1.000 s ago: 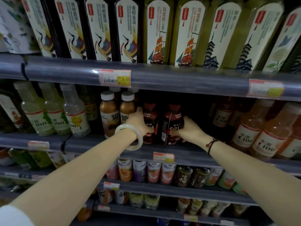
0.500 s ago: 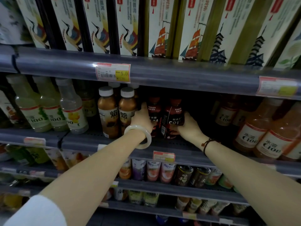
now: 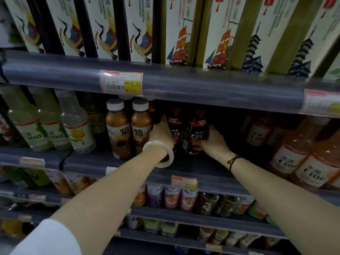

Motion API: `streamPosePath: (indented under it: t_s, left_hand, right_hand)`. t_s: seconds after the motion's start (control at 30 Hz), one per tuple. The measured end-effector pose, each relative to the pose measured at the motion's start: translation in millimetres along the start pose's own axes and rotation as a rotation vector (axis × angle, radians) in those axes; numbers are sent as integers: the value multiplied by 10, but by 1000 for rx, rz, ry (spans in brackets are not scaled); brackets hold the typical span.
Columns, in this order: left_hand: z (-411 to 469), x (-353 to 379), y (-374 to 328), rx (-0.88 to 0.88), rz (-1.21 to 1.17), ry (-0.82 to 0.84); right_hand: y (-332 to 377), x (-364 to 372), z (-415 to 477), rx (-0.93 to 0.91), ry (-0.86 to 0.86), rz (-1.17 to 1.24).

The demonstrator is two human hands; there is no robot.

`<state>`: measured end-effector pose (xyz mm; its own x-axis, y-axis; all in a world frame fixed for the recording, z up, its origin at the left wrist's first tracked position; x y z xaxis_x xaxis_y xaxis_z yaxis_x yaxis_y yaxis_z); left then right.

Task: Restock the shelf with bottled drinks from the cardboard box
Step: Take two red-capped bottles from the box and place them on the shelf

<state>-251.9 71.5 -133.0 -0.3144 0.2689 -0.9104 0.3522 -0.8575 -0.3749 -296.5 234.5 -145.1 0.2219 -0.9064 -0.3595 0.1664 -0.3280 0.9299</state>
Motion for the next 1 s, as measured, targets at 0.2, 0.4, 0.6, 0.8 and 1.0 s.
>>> streamPosePath:
  t_s: [0.2, 0.4, 0.6, 0.8, 1.0]
  left_hand:
    - [-44, -22, -11, 23, -30, 37]
    - [-293, -85, -38, 137, -23, 155]
    - [-527, -154, 131, 127, -161, 322]
    - [-816, -237, 483, 59, -79, 451]
    - [-1121, -411, 1208, -42, 81, 450]
  right_hand:
    - [9, -5, -26, 8, 37, 18]
    - [-29, -11, -174, 97, 91, -15]
    - [84, 77, -375, 108, 148, -165]
    - [306, 561, -618, 110, 393, -297]
    - [539, 1278, -874, 29, 670, -358]
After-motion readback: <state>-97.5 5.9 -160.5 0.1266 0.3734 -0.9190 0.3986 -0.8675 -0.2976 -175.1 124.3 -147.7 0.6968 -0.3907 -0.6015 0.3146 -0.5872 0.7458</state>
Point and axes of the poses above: each hand's wrist, its own z-axis towards the middle knuckle, its own x-axis out of the palm, y = z × x, the point moved 7 cm from there along z, towards the middle knuckle, and after that the axes turned 15 degrees about z, right-handed, at the moved point
